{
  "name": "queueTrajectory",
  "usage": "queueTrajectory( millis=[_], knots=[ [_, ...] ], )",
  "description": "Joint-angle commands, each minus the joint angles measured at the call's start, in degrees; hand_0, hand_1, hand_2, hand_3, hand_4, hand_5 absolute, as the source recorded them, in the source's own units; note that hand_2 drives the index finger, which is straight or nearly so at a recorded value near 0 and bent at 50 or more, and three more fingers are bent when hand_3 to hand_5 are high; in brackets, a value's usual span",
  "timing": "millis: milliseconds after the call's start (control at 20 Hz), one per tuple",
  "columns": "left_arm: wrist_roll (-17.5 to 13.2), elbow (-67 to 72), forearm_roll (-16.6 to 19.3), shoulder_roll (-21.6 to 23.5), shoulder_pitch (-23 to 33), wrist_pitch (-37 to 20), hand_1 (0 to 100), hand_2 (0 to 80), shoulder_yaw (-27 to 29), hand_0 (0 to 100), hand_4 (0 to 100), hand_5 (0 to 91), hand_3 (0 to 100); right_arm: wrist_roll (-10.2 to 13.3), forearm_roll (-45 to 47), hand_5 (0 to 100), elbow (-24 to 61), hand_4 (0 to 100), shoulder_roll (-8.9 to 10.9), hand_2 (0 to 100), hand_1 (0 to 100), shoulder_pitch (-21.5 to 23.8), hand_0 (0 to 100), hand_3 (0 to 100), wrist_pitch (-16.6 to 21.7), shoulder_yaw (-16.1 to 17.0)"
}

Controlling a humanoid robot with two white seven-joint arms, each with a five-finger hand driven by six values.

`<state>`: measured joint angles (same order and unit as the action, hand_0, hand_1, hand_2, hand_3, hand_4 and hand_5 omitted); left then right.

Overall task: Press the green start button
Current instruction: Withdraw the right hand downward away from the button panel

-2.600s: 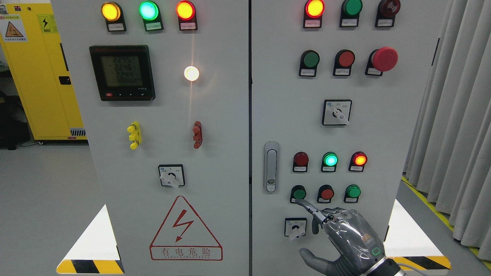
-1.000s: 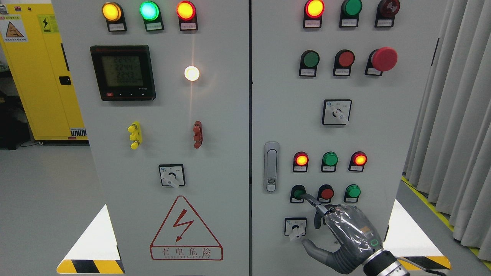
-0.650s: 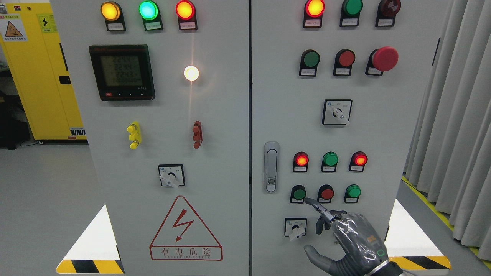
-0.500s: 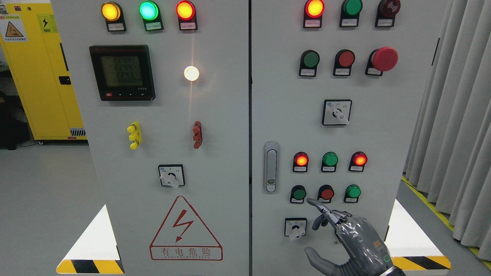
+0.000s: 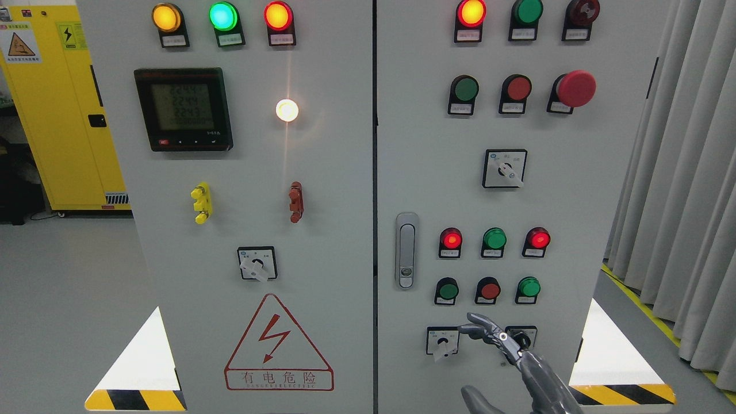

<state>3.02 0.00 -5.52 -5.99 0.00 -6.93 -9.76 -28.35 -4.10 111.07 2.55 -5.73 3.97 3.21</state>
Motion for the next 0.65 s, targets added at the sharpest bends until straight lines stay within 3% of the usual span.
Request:
queueTrajectory(
  millis=[0,150,600],
  knots=[
    [-0.03,-1.49,-0.01,0.02,-1.40,-0.01,56,0.0,0.00,12,0,0.0,0,1.70,13.68,0,8.02,3,-0.26,0,44,2.13,41,0,-3.79,-2.15],
    [-0.03,-1.49,-0.01,0.01,-1.49,-0.01,56,0.0,0.00,12,0,0.0,0,1.98,13.77,0,8.46,3,-0.26,0,45,2.74,33,0,-3.79,-2.50],
    [-0.03,-1.49,-0.01,-0.07,-1.40,-0.01,56,0.0,0.00,12,0,0.0,0,1.98,13.77,0,8.37,4,-0.26,0,45,3.71,29,0,-4.76,-4.70]
  ],
)
